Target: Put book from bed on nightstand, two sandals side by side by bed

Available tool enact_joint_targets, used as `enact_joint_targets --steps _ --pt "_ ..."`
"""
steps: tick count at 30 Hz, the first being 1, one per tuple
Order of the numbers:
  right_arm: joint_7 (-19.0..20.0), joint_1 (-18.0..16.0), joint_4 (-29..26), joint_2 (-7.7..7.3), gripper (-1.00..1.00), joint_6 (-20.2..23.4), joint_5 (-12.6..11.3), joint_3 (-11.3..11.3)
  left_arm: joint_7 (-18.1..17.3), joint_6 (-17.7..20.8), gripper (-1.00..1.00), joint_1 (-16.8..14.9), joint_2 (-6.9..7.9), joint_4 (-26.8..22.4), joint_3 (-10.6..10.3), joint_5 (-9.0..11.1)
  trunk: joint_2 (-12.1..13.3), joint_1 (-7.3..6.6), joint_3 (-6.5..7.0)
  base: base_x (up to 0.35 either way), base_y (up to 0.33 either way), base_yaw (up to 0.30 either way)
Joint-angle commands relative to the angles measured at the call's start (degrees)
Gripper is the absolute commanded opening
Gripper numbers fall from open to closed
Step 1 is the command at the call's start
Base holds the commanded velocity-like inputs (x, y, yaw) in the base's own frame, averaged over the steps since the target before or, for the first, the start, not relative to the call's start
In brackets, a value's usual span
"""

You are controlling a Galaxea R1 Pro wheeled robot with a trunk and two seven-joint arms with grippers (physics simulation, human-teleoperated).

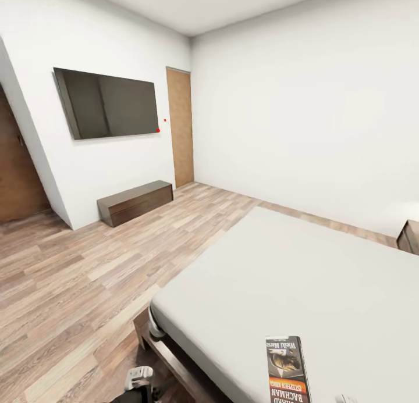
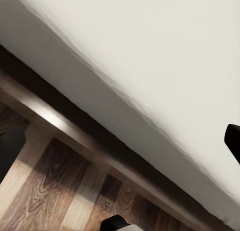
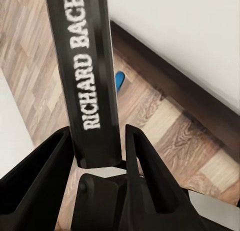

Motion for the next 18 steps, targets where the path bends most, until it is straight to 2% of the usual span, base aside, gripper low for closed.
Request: enact_joint_targets --steps 1,11,15,18 --pt "0.05 -0.04 -0.08 -0.05 -1.00 0.56 -0.76 0.18 -0.21 -0.23 1.00 -0.09 -0.01 0.11 0.44 -0.33 -0.08 0.02 -0.09 0.000 0.000 0.277" --pt "0.05 -0.04 -0.03 -0.05 -1.00 0.55 -0.73 0.23 0.38 -0.39 1.00 -0.09 0.10 0.02 0.45 -0.35 -0.08 0.02 -0.09 0.000 0.000 0.277" --pt "0.05 -0.04 -0.02 -0.05 -1.00 0.55 -0.73 0.19 3.19 -0.47 1.00 -0.10 0.42 -0.10 0.44 -0.40 -0.08 0.02 -0.09 0.000 0.000 0.277" --pt "0.05 -0.04 -0.02 -0.05 -1.00 0.55 -0.73 0.18 6.83 -0.48 1.00 -0.12 0.69 -0.12 0.42 -0.41 -0.08 0.02 -0.09 0.000 0.000 0.277"
